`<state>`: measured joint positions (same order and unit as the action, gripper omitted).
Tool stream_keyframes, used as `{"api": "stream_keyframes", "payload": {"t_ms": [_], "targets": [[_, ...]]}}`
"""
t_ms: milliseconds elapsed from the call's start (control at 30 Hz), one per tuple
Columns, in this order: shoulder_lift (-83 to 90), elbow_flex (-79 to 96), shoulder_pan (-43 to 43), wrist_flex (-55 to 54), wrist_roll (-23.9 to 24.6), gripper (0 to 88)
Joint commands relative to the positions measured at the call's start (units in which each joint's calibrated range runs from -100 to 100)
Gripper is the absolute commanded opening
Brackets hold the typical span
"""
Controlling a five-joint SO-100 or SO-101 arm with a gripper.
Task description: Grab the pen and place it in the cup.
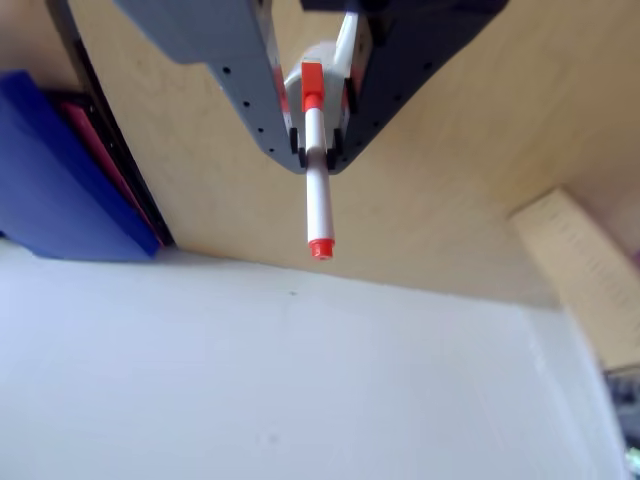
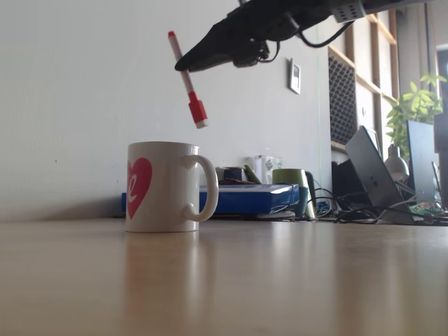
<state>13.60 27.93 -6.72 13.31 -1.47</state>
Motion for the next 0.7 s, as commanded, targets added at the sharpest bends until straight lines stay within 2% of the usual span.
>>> {"api": "stream_keyframes", "payload": {"t_ms": [0, 267, 667], "targets": [[-2.6, -6.0, 1.0, -2.6, 2.3, 1.2], [-4.1, -6.3, 0.4, -5.6, 5.0, 1.2], [-6.3, 3.0, -1.6, -15.9, 5.1, 1.2]]}}
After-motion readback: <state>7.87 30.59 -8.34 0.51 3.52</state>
